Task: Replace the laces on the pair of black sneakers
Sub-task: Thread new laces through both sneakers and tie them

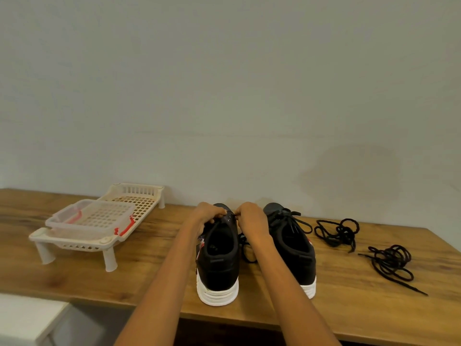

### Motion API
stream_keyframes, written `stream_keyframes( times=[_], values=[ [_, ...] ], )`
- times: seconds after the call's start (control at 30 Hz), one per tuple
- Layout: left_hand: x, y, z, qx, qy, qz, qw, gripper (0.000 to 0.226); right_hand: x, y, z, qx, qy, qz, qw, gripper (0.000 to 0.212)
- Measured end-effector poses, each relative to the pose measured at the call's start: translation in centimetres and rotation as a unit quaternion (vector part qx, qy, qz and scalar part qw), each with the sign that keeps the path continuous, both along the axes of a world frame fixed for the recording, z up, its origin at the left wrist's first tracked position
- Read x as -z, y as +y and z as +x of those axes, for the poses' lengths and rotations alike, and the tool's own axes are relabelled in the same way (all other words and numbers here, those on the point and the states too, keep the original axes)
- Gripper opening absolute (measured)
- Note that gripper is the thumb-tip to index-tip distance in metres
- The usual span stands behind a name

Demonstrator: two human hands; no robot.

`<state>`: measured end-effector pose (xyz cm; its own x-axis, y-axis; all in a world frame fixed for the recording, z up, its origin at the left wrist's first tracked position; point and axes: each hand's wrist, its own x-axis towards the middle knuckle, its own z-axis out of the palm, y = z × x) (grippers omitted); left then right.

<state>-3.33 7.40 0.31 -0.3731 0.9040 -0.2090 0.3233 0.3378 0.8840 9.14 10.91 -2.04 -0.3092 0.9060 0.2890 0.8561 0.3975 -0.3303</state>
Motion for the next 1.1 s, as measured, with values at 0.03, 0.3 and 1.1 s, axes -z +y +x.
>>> stream_keyframes(
  times=[0.03,0.3,1.1],
  values=[
    [0.0,0.0,-0.1,0.0,-0.004,0.005,1.0,0.027,0.1,0.0,-0.1,0.001,-0.009,0.009,1.0,0.026],
    [1.0,0.6,0.0,0.07,0.063,0.1,0.991,0.031,0.0,-0.1,-0.5,-0.025,-0.04,0.039,0.998,0.021],
    [1.4,-0.3,-1.5,0.224,0.223,0.154,0.936,0.007,-2.4,-0.1,1.5,-0.191,0.125,-0.194,0.954,0.034]
  ],
)
